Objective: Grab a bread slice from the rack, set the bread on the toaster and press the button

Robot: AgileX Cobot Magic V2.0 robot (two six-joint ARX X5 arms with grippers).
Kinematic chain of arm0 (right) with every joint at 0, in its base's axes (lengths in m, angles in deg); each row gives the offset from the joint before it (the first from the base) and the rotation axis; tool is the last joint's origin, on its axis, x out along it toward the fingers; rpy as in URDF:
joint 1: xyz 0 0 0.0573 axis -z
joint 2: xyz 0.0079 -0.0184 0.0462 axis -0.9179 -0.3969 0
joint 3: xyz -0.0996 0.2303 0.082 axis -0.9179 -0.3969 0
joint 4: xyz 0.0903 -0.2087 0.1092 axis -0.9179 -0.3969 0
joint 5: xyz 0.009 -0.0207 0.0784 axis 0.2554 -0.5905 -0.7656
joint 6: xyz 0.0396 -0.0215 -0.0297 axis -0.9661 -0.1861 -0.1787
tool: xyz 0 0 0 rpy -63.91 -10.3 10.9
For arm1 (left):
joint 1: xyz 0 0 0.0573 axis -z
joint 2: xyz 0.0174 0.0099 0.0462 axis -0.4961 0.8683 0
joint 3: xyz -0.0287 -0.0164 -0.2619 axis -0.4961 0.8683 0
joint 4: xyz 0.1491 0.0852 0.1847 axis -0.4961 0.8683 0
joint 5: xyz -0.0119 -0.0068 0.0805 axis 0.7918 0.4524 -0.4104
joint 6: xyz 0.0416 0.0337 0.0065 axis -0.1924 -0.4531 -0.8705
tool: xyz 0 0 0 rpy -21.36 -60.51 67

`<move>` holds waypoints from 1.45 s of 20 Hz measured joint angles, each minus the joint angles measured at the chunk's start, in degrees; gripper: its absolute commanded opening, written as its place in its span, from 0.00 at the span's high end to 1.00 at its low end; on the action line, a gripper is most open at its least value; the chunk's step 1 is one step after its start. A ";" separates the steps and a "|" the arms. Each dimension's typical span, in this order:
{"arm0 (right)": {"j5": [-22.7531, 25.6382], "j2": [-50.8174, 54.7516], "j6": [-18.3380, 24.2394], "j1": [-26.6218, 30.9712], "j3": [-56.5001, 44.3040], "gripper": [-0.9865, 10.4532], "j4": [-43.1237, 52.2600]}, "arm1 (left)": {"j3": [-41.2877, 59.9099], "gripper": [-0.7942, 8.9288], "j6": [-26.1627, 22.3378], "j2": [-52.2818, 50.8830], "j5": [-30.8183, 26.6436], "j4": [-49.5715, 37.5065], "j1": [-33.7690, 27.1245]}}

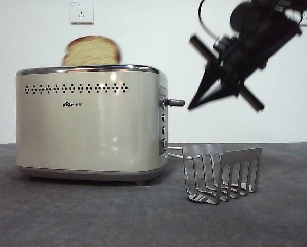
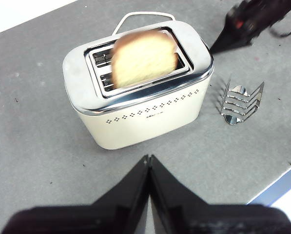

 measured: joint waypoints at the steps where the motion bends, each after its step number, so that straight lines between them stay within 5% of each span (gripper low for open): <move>1: 0.00 1.99 0.17 0.00 0.00 0.92 0.00 | 0.00 0.93 0.00 0.00 0.04 0.00 0.00; 17: 2.91 35.52 3.89 0.00 0.00 0.92 -9.14 | 0.00 0.92 0.00 0.20 0.04 0.00 0.00; 24: 14.19 45.70 9.18 0.00 0.00 0.92 -14.21 | 0.00 0.92 0.02 0.96 0.04 0.00 0.00; 29: 28.48 49.90 16.37 0.00 0.00 0.91 -16.87 | 0.00 0.92 0.00 3.50 0.04 0.00 0.00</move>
